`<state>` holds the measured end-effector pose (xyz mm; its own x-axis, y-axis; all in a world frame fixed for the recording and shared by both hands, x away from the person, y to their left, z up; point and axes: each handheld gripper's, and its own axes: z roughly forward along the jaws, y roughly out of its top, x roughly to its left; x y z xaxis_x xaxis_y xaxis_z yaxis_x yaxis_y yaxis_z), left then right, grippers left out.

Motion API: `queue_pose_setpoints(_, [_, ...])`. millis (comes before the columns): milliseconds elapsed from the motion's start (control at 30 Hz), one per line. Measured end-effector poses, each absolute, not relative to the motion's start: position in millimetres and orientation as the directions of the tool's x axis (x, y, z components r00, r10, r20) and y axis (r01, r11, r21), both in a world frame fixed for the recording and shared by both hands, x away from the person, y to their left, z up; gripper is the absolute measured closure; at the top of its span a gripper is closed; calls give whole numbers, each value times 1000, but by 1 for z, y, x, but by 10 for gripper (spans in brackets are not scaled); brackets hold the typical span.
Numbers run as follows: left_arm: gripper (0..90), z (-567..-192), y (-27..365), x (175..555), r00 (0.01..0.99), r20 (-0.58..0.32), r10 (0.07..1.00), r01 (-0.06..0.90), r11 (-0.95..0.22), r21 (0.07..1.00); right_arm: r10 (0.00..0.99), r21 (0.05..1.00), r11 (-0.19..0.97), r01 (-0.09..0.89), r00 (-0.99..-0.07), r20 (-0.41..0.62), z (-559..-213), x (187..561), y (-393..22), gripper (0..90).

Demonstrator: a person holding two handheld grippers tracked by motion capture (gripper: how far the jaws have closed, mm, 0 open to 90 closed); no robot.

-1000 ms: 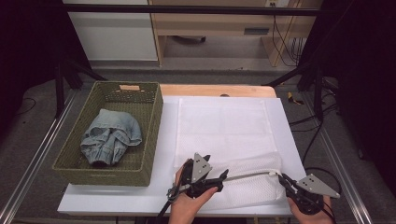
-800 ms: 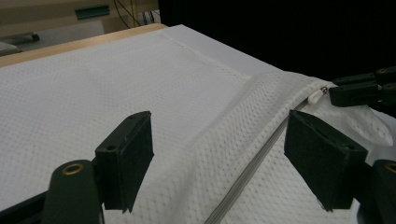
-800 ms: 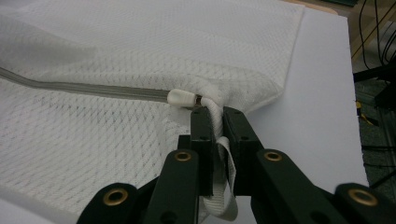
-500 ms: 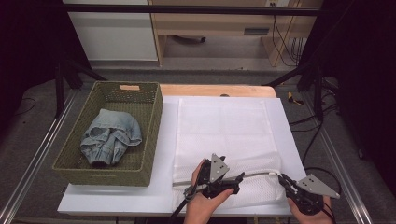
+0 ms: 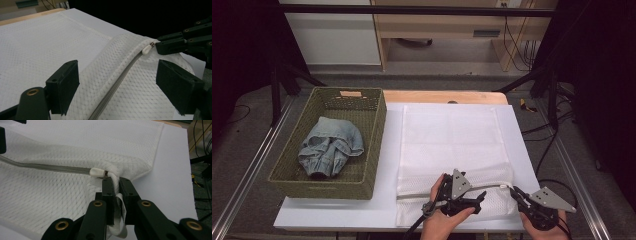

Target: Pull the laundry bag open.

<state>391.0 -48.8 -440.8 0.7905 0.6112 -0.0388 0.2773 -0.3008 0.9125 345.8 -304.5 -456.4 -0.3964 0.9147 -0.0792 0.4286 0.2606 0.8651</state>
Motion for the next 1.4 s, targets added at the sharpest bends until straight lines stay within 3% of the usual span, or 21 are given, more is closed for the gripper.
queue_pose_setpoints(367, [183, -443, -61, 388, 810, -20, 586, 258, -327, 909, 915, 867, 257, 428, -398, -75, -456, 345, -305, 834])
queue_pose_setpoints(733, [255, -445, -74, 387, 827, 1, 562, 239, -353, 905, 914, 867, 255, 427, -398, -72, -456, 345, -305, 833])
queue_pose_setpoints(900, [373, -447, -82, 387, 842, 25, 539, 220, -385, 896, 914, 868, 257, 425, -399, -75, -456, 345, -305, 833])
queue_pose_setpoints(1067, [563, -446, -91, 388, 861, 36, 508, 193, -391, 900, 913, 871, 254, 422, -401, -72, -455, 344, -305, 833])
queue_pose_setpoints(1400, [718, -451, -107, 397, 881, 44, 471, 195, -445, 874, 911, 876, 255, 410, -405, -76, -453, 342, -305, 834])
